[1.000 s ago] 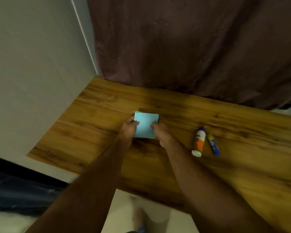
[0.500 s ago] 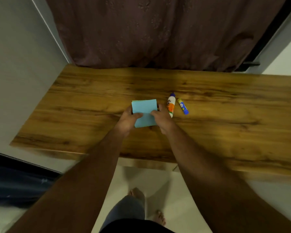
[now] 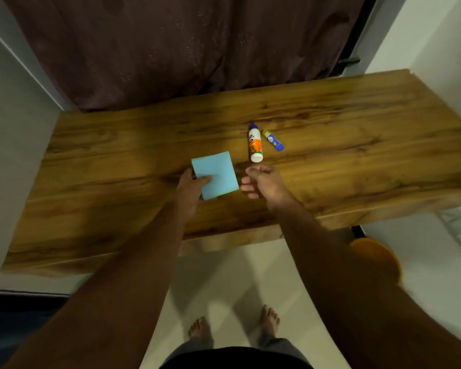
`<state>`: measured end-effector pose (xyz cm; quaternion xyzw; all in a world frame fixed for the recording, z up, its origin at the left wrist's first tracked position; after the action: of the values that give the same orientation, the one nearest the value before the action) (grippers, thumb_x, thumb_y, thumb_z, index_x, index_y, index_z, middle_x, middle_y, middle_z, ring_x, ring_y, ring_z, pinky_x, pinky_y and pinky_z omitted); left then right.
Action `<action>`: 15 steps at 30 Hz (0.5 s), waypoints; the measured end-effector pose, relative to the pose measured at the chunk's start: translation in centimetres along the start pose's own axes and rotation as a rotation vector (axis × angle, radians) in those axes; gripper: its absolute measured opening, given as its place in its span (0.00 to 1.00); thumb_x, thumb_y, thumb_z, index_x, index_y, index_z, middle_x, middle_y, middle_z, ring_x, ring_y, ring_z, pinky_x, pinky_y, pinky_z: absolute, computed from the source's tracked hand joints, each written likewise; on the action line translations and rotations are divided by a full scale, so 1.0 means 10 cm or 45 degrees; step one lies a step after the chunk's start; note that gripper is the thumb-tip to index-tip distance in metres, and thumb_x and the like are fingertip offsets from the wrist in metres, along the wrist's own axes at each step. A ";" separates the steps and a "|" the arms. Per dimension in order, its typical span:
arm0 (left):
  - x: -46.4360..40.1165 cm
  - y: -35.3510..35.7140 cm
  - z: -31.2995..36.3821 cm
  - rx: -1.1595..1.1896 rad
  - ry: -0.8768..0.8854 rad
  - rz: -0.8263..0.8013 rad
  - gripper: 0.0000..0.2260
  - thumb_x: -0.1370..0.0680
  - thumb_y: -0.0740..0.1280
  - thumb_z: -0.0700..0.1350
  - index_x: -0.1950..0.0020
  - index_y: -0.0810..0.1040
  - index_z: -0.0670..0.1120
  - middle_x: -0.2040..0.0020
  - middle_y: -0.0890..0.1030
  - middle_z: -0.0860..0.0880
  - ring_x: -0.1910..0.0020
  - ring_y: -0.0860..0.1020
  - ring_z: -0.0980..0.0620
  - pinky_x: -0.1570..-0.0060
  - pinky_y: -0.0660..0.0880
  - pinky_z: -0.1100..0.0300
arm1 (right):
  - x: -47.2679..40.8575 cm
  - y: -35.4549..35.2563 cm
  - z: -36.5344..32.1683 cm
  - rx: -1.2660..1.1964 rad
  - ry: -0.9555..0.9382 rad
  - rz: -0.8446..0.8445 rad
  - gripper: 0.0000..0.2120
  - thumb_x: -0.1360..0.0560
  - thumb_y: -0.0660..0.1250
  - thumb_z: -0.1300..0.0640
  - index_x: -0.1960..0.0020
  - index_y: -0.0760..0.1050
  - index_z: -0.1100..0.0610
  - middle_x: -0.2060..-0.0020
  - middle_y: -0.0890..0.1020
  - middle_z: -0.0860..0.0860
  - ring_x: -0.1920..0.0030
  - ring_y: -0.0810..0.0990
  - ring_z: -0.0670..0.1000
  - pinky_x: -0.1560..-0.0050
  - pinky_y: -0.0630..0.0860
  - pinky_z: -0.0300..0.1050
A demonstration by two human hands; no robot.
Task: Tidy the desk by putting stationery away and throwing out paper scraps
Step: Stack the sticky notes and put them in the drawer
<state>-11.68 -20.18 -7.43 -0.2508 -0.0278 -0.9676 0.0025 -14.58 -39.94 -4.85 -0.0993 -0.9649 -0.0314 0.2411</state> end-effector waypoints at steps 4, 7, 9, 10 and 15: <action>-0.02 -0.22 -0.07 -0.123 -0.047 -0.040 0.29 0.25 0.71 0.44 0.27 0.64 0.50 0.34 0.72 0.46 0.37 0.73 0.44 0.44 0.78 0.44 | 0.31 0.23 0.33 -0.082 0.122 0.022 0.04 0.21 0.64 0.53 0.53 0.75 0.52 0.61 0.83 0.53 0.64 0.84 0.50 0.64 0.78 0.43; 0.00 -0.29 -0.12 -0.109 -0.053 -0.132 0.25 0.24 0.71 0.44 0.30 0.68 0.51 0.35 0.75 0.47 0.37 0.74 0.46 0.40 0.76 0.43 | 0.58 0.36 0.63 -0.163 0.202 -0.140 0.10 0.20 0.63 0.53 0.59 0.76 0.55 0.66 0.82 0.52 0.66 0.83 0.51 0.65 0.79 0.44; 0.04 -0.32 -0.16 -0.100 -0.066 -0.194 0.22 0.25 0.71 0.44 0.32 0.70 0.52 0.37 0.77 0.49 0.37 0.75 0.47 0.40 0.76 0.44 | 0.76 0.43 0.90 -0.279 0.287 -0.253 0.14 0.21 0.60 0.55 0.65 0.72 0.55 0.71 0.77 0.51 0.72 0.76 0.49 0.70 0.75 0.40; 0.06 -0.33 -0.18 -0.113 -0.069 -0.224 0.22 0.25 0.71 0.45 0.33 0.70 0.53 0.38 0.77 0.50 0.38 0.76 0.48 0.40 0.76 0.45 | 0.84 0.44 1.06 -0.319 0.331 -0.253 0.15 0.21 0.58 0.56 0.66 0.70 0.55 0.73 0.74 0.50 0.74 0.72 0.48 0.72 0.73 0.39; 0.15 -0.40 -0.26 -0.184 -0.052 -0.327 0.21 0.23 0.70 0.45 0.31 0.69 0.52 0.37 0.78 0.52 0.39 0.77 0.50 0.39 0.76 0.49 | 1.06 0.37 1.91 -0.399 0.581 0.102 0.13 0.19 0.58 0.51 0.57 0.72 0.58 0.67 0.77 0.53 0.67 0.77 0.51 0.62 0.76 0.45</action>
<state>-14.37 -16.29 -9.15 -0.2644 0.0100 -0.9541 -0.1401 -31.72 -32.36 -16.68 -0.1637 -0.8643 -0.1924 0.4349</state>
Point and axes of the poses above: each hand's wrist, its own x-axis away from the middle knuckle, its own y-axis out of the palm, z = x × y, the point moved 4 cm from there along -x, towards the middle knuckle
